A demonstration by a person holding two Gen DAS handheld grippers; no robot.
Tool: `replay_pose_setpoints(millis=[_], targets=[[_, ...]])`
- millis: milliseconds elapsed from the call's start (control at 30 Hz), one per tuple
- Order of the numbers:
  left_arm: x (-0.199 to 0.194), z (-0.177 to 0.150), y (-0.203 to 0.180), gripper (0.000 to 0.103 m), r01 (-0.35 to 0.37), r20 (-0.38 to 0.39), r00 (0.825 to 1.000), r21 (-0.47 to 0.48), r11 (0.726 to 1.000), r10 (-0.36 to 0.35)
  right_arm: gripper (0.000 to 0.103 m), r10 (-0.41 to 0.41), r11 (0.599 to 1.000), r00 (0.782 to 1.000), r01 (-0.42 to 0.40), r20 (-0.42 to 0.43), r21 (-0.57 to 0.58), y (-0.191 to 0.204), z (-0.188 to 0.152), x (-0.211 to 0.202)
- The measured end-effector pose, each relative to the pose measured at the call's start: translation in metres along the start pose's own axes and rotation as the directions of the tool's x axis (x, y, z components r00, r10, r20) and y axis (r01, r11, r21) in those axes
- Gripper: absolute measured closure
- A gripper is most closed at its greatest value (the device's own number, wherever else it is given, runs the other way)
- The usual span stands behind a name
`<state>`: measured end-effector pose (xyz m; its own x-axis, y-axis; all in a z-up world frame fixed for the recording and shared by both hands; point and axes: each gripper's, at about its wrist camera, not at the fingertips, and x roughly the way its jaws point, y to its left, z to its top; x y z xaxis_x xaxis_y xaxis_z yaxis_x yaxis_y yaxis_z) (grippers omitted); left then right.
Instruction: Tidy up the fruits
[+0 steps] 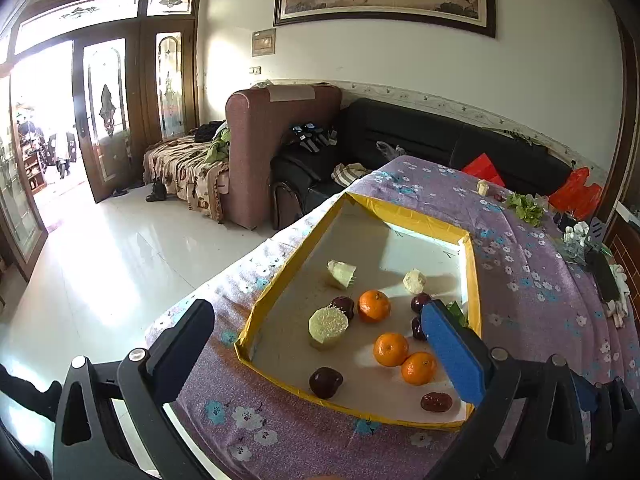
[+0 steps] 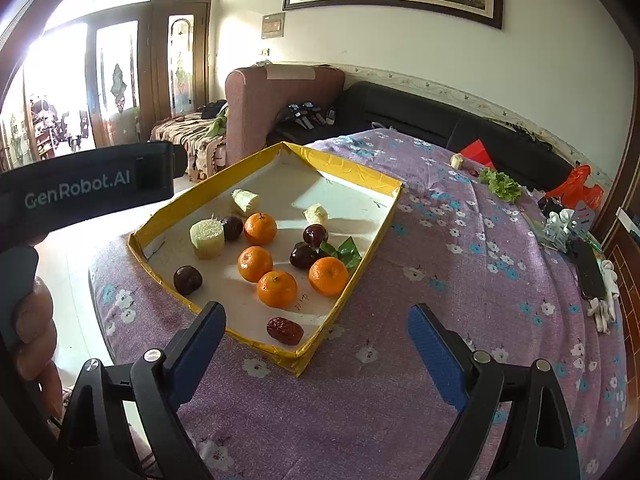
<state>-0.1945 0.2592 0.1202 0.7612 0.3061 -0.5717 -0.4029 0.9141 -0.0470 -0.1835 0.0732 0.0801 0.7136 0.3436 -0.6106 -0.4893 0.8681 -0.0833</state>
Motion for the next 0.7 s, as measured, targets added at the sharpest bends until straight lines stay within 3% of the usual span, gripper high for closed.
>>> replay_pose_setpoints(millis=[167,700], targets=[[0.0074,-0.0024,0.0027,0.000,0.010,-0.035,0.999,-0.013,1.000,-0.010,0.008,-0.001,1.000,1.000,0.001,-0.010,-0.004,0.0026,0.0012,0.0027],[0.0077,-0.0007,0.0081,0.000,0.025,-0.046,0.999,-0.027,0.999,-0.026,0.008,-0.006,1.000,1.000,0.005,-0.026,-0.011,0.0064,0.0005,0.0070]])
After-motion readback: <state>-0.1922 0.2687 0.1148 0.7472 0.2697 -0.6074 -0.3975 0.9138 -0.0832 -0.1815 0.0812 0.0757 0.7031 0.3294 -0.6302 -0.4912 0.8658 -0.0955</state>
